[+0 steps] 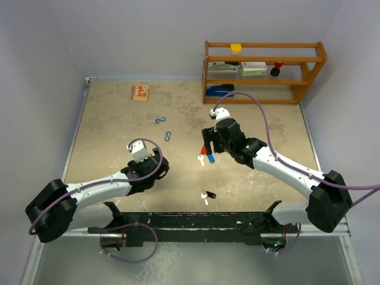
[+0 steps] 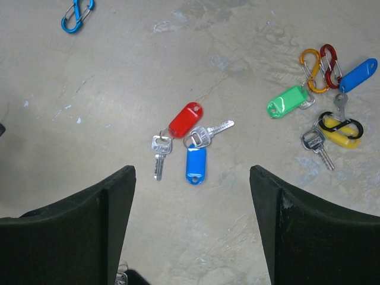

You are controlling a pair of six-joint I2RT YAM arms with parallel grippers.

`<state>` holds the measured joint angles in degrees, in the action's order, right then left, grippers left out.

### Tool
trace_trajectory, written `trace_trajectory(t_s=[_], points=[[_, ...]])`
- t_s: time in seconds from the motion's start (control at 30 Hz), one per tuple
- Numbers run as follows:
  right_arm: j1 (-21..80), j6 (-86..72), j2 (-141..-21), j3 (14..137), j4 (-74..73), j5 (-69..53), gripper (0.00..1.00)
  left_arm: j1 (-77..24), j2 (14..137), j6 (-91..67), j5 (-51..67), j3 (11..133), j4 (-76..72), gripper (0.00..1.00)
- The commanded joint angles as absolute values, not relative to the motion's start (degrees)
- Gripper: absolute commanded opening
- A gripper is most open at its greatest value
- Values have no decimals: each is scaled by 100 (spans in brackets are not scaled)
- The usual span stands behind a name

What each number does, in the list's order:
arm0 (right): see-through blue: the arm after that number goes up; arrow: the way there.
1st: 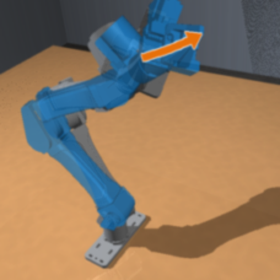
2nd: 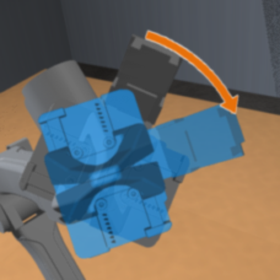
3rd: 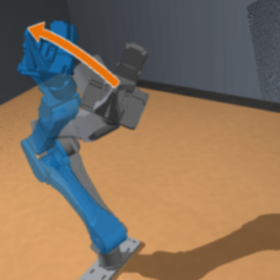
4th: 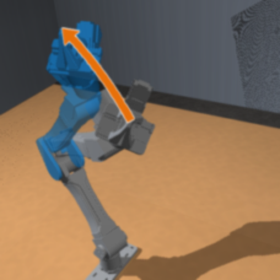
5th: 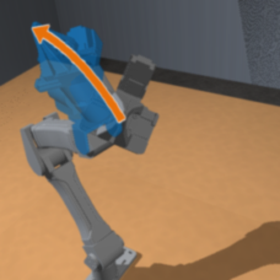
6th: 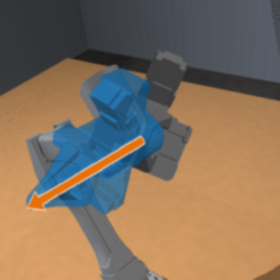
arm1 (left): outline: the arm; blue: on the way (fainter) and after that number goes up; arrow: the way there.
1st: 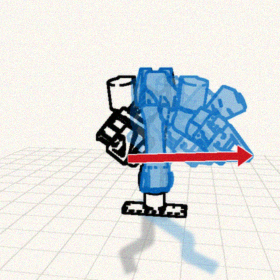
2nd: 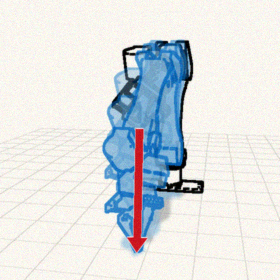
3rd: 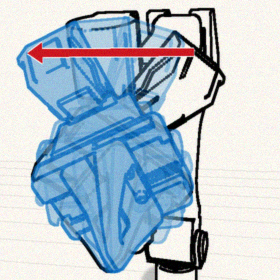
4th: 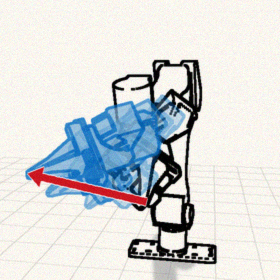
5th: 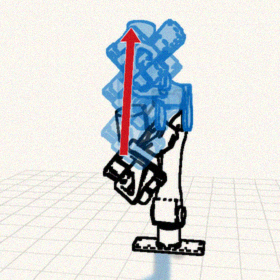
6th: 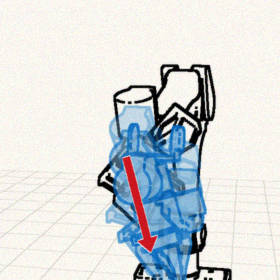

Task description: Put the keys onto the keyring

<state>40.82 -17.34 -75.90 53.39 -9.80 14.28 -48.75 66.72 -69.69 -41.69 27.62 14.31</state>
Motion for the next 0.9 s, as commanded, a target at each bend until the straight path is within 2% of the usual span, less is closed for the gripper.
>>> trace_trajectory(t_s=[0.0,0.27,0.87], points=[[4308,-1728,-7353,5252,-1130,1316,80,-4814,6808,-7002,-3964,2722,1048,83],[4750,-1902,-7171,4830,-1126,1277,79,-4644,6953,-6886,-3937,2672,883,83],[5138,-2013,-6959,4699,-1353,1364,78,-4318,7407,-6613,-3753,2702,411,83]])
